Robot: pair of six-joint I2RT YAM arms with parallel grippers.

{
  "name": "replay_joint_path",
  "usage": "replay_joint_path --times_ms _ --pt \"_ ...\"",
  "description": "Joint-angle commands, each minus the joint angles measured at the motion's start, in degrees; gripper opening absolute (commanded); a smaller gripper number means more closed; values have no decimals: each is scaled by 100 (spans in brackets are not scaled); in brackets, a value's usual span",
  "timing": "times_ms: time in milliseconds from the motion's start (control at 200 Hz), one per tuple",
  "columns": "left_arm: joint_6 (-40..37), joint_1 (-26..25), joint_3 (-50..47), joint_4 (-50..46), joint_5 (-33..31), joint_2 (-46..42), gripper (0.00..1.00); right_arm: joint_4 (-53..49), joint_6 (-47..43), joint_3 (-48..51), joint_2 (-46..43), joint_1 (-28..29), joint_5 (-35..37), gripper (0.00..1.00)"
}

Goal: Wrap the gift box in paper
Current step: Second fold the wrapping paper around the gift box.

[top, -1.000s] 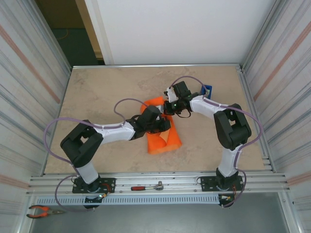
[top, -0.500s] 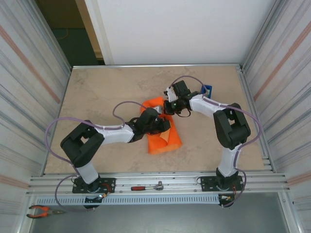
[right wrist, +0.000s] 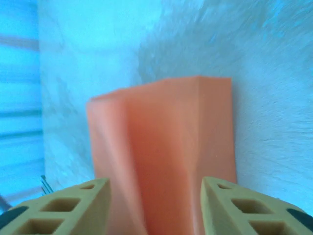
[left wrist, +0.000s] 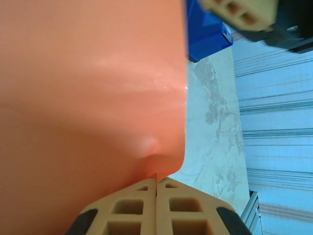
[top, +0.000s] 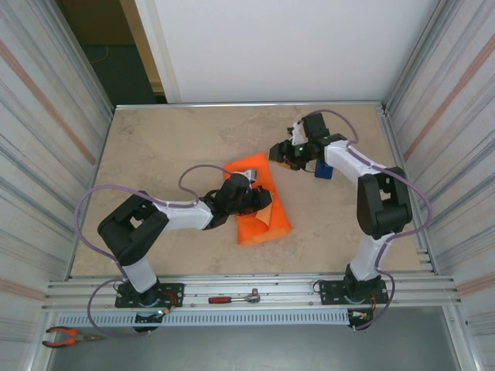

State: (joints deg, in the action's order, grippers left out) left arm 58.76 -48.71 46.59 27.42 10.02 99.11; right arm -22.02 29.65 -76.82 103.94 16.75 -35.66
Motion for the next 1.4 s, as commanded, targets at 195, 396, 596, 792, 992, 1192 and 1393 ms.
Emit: replay_joint_path --times_ms 195,396,596,792,992,1192,1393 --pt "-23 -7 -309 -952 -133 497 0 -250 -356 271 -198 268 124 71" --pt "-71 -7 -265 -1000 -118 500 0 -268 -425 399 87 497 366 74" --pt "-130 -7 -177 -1070 -97 487 0 -263 -495 465 443 565 446 73" --pt "-295 2 -90 -1119 -5 443 0 -110 -495 711 522 508 323 57" --pt "-899 285 337 -1257 1062 177 10 170 -317 1063 452 485 300 34" --pt "-1482 916 1117 -1808 2593 -455 51 552 -16 1391 371 496 298 29" --pt "-1862 1625 1036 -2506 2562 -1353 60 906 405 1733 186 578 465 24"
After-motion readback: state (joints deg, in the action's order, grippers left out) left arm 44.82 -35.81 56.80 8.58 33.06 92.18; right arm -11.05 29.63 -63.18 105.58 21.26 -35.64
